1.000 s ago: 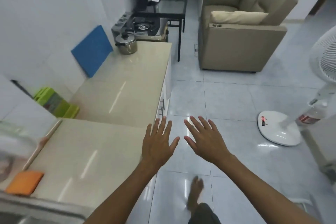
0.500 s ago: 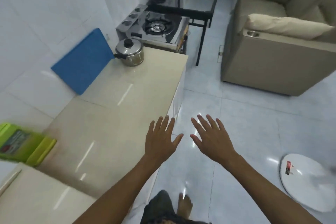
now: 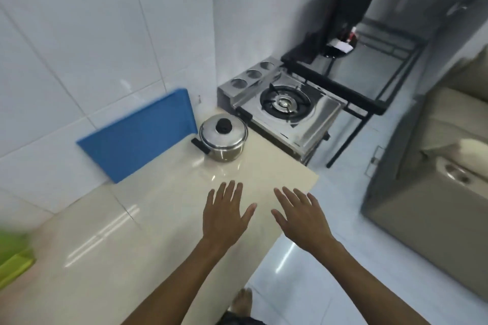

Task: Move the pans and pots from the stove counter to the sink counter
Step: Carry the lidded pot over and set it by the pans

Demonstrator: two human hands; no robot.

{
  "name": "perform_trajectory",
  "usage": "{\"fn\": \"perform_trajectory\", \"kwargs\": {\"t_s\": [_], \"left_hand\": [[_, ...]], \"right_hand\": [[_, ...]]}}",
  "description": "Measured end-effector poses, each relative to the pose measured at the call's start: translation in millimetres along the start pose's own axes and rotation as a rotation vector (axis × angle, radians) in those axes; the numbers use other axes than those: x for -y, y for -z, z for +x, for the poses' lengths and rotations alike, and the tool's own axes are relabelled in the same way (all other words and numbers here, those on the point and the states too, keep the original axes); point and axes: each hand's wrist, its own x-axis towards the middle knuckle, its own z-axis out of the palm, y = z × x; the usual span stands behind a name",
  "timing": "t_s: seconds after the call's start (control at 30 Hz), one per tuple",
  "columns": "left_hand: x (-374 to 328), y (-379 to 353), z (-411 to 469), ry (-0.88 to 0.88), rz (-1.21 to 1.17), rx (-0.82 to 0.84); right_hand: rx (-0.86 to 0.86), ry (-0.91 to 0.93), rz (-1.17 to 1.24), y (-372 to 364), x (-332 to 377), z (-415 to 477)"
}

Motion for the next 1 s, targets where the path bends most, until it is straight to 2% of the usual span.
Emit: {"fn": "perform_trajectory", "kwargs": {"t_s": [0.1,0.27,0.43,0.6,0.73,0.9,1.0], "left_hand": [[11.7,-4.3,49.7,0.148,-0.014,0.057],[42.8,-14.0,113.8,0.416,0.003,0.037],[58.5,-26.0,169.6,0.762,-0.032,0.022],[56.2,-34.9,212.2,1.079,-0.250,-0.040],[63.7,-45.3,236.5,1.283,-0.560,-0.187],[70.4,-59.3,257.0,1.373,-0.888,-0.299],[70.6,-63.3,261.3,1.400,-0.960,-0.387]], "right_hand": [[0.032,0.079,0.020,7.3,-19.0,76.4],[0.045,0.241,0.036,8.8,-39.6,213.3],[0.043,0.398,0.077,-5.0,-54.6,340.8],[0.140,0.443,0.109,-18.7,-65.8,423.9],[0.209,0.467,0.187,-39.4,-64.3,462.1],[0.324,0.406,0.461,-61.1,-59.0,482.4],[0.356,0.321,0.609,-65.9,-56.8,485.3]]}}
